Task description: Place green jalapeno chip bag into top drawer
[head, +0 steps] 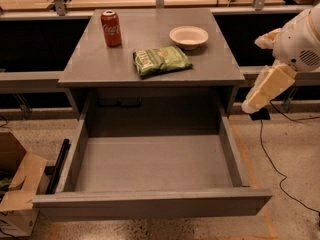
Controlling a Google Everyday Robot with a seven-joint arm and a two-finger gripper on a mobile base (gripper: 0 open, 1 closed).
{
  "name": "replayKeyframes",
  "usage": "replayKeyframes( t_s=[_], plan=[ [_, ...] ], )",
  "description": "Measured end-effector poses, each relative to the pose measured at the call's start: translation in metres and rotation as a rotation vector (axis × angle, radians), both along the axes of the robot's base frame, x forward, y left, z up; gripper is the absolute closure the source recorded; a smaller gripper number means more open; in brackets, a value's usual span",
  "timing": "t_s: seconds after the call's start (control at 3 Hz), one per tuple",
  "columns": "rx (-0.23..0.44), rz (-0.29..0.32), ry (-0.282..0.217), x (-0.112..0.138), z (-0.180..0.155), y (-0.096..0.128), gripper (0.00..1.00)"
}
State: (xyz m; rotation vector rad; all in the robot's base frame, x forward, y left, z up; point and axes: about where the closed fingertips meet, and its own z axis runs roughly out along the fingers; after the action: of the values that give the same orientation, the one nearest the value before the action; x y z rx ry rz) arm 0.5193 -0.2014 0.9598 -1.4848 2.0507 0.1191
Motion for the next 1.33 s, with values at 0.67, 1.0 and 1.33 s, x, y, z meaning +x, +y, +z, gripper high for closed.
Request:
replayKeyframes(
  t_s=[0.67,1.0,1.33],
  plan=[
    [0.232,0.07,-0.11,0.085,0.009,0.07,0.0],
    [0.339,0.045,-0.088,0.145,-0.022,0.108,0.0],
    [0.358,-0.006,-0.054,0.179,-0.047,0.123,0.0]
  ],
)
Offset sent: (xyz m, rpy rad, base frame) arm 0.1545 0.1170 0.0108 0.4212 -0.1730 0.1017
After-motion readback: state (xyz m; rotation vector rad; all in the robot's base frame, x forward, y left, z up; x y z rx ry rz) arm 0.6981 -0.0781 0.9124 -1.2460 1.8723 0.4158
